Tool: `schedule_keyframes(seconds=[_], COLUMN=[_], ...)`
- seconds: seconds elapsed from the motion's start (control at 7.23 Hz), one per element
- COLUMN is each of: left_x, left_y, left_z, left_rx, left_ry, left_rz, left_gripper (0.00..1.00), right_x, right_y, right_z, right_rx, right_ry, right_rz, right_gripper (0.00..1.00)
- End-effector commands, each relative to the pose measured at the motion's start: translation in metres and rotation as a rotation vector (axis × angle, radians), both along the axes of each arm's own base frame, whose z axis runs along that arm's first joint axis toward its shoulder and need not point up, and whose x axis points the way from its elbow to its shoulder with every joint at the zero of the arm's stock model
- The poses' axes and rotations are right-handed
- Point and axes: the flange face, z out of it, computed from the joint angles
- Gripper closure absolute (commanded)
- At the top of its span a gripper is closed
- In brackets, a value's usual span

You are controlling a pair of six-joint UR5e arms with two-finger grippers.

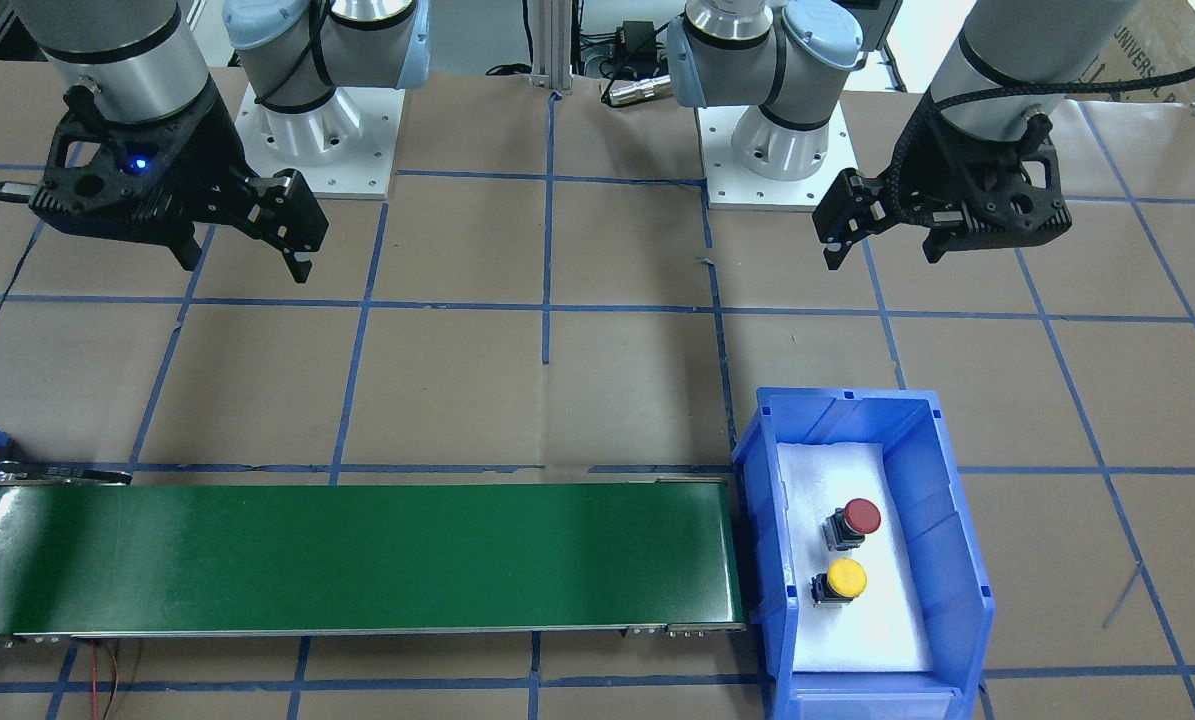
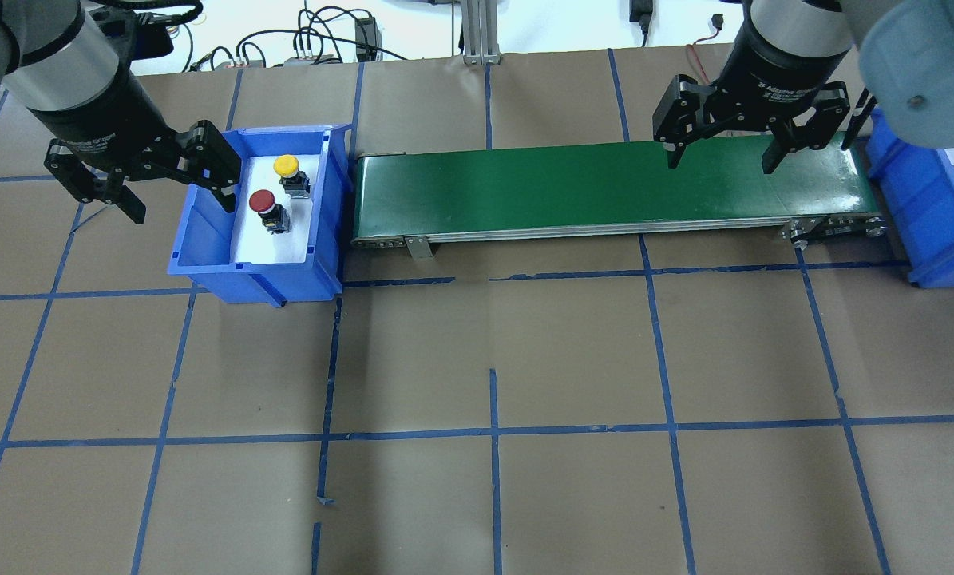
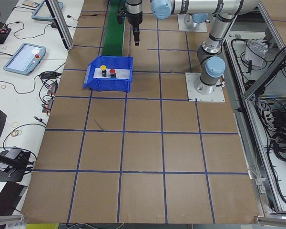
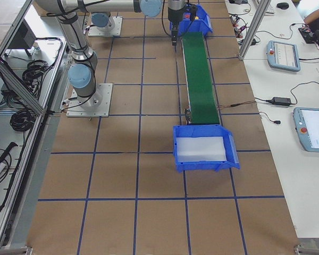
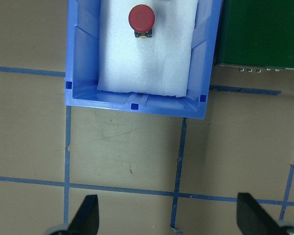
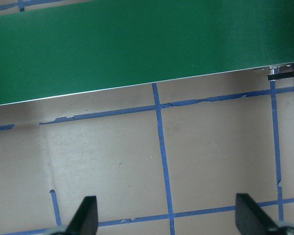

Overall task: Transport two buttons from left to right
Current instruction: 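Move the left gripper over the blue bin above the red button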

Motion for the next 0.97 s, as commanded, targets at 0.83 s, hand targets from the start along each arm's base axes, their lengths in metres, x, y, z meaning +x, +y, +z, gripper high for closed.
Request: schedule_keyframes(seconds=[0.83], left_x=[0.053], left_y=[-0.177], left_z=[-0.119], left_rx=[-0.033], left_ry=[0.040], left_rz=[-0.137], left_gripper=[0.00], right_x=[0.013], right_y=[0.009], right_z=[0.021], right_rx=[-0.038], right_ry=[-0.005], right_rz=[0.027], right_gripper=[0.00])
